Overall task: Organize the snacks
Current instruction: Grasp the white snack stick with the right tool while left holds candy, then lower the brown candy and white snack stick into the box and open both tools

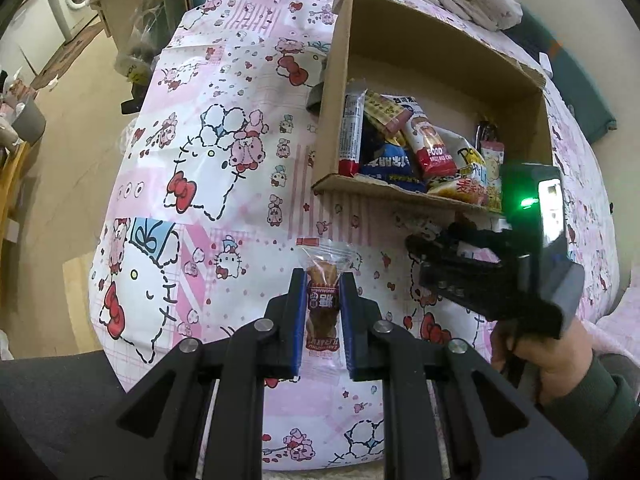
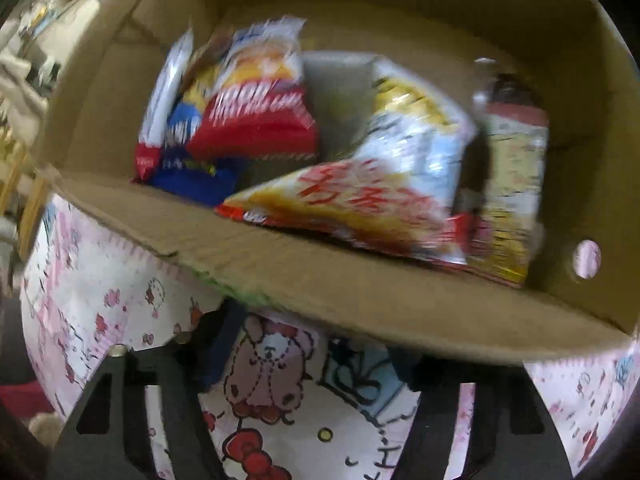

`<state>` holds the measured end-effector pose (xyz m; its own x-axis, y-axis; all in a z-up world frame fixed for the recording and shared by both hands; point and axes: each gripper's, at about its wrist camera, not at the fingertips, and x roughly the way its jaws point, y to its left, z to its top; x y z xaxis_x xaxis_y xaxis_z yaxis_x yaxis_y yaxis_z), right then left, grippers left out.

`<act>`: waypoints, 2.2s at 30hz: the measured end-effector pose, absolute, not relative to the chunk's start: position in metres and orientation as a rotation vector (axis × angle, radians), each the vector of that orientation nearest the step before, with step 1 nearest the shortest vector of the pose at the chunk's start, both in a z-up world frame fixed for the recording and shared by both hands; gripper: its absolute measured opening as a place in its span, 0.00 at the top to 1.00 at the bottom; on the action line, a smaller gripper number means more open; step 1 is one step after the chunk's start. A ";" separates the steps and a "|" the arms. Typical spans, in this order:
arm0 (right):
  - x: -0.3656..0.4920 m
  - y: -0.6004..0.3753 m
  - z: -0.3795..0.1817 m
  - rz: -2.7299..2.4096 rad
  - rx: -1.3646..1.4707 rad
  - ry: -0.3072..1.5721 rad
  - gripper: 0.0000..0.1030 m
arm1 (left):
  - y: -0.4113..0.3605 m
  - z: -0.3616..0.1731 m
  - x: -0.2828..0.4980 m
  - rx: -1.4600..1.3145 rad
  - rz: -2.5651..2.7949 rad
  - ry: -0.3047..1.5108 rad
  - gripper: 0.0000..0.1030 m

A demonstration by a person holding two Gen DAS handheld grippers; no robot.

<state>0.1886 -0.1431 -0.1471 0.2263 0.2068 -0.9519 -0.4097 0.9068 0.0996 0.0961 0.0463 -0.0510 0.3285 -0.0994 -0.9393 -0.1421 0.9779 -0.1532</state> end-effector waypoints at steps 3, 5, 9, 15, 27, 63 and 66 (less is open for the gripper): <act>0.187 -0.137 -0.145 0.473 -0.212 1.263 0.70 | 0.044 -0.051 0.099 -0.210 0.039 1.236 0.87; 0.182 -0.135 -0.142 0.517 -0.227 1.274 0.82 | 0.043 -0.052 0.101 -0.210 0.043 1.237 0.87; 0.168 -0.135 -0.136 0.579 -0.234 1.308 0.82 | 0.042 -0.051 0.103 -0.195 0.053 1.226 0.87; 0.154 -0.173 -0.106 0.604 -0.018 1.362 0.82 | 0.051 -0.043 0.103 -0.185 0.090 1.186 0.87; 0.137 -0.251 -0.015 0.605 0.294 1.104 0.82 | 0.028 0.017 0.128 -0.073 0.037 1.004 0.87; 0.204 -0.261 -0.023 0.384 0.419 0.951 0.08 | -0.013 -0.017 0.206 -0.047 0.033 0.994 0.12; 0.189 -0.257 -0.006 0.338 0.330 0.884 0.00 | -0.007 0.003 0.191 -0.052 0.046 0.921 0.12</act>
<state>0.1895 -0.2569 -0.0063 0.5884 0.4182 -0.6921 -0.1504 0.8976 0.4144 0.1906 -0.0067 0.0030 0.6040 0.0172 -0.7968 -0.0621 0.9977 -0.0255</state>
